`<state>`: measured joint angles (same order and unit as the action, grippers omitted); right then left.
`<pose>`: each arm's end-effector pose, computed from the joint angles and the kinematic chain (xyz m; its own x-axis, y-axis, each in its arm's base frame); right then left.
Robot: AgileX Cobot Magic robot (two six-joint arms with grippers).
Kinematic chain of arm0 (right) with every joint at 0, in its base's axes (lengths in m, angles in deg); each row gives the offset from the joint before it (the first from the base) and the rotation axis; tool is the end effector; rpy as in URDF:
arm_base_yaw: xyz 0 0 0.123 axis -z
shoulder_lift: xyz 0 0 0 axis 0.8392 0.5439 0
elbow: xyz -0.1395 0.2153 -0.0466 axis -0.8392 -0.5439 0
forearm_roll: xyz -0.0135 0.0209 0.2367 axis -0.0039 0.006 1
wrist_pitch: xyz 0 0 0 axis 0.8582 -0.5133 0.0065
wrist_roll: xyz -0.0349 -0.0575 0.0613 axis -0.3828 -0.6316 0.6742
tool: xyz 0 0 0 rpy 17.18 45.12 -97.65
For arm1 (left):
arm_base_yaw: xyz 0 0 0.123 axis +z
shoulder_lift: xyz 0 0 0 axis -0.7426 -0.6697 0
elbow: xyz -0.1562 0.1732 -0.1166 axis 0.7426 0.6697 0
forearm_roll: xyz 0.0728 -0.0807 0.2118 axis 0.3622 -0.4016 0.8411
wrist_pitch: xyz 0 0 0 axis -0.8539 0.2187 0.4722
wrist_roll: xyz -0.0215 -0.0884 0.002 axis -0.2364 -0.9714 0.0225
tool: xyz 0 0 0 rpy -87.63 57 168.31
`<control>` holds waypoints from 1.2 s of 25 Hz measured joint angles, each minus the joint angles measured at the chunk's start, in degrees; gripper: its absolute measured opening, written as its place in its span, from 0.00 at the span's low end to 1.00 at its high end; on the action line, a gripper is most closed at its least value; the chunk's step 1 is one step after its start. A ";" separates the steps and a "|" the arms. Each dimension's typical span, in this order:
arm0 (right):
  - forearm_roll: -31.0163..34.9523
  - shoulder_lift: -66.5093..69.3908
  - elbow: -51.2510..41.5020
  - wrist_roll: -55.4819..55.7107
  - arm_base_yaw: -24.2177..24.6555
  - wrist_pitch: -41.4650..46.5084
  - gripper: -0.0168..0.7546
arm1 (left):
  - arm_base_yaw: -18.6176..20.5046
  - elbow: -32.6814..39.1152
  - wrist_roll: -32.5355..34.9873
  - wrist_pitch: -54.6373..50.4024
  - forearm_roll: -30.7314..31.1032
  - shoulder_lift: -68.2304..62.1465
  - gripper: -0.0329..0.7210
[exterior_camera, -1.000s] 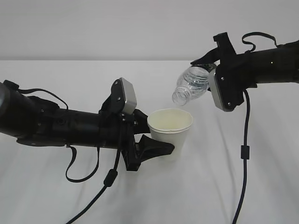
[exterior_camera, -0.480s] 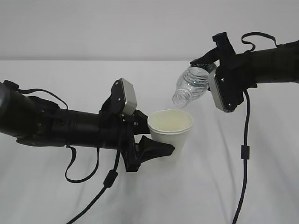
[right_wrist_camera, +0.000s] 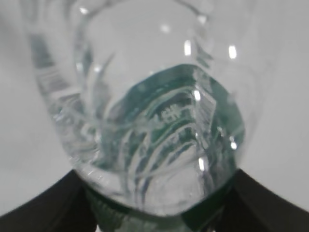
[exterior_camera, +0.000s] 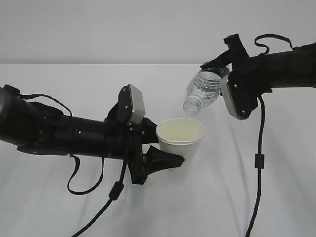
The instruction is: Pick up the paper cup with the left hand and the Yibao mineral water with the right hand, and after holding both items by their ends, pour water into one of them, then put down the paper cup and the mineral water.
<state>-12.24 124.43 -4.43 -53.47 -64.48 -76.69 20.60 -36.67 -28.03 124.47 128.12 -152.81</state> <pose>0.3669 0.0909 0.1906 0.6655 -0.7404 0.0947 -0.2822 -0.3671 -0.8864 0.2787 -0.2200 0.1104 -0.1013 0.3382 -0.9356 0.9803 0.1940 -0.0360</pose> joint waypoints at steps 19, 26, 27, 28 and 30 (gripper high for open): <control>0.00 0.00 0.00 -1.34 0.00 -0.30 0.62 | 0.00 0.00 0.00 0.46 0.14 0.00 0.62; 0.00 0.00 0.00 -1.34 0.00 -0.30 0.62 | 0.00 0.00 0.00 0.46 0.14 0.00 0.62; 0.00 0.00 0.00 -1.34 0.00 -0.30 0.62 | 0.00 0.00 0.00 0.46 0.14 0.00 0.62; 0.00 0.00 0.00 -1.34 0.00 -0.39 0.62 | 0.00 0.00 0.00 0.46 0.14 0.00 0.62; 0.00 0.00 0.00 -1.34 0.00 -0.39 0.62 | 0.00 0.00 0.00 0.46 0.14 0.00 0.62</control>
<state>-12.24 124.43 -4.43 -54.80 -64.48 -77.09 20.60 -36.67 -28.03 124.92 128.26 -152.81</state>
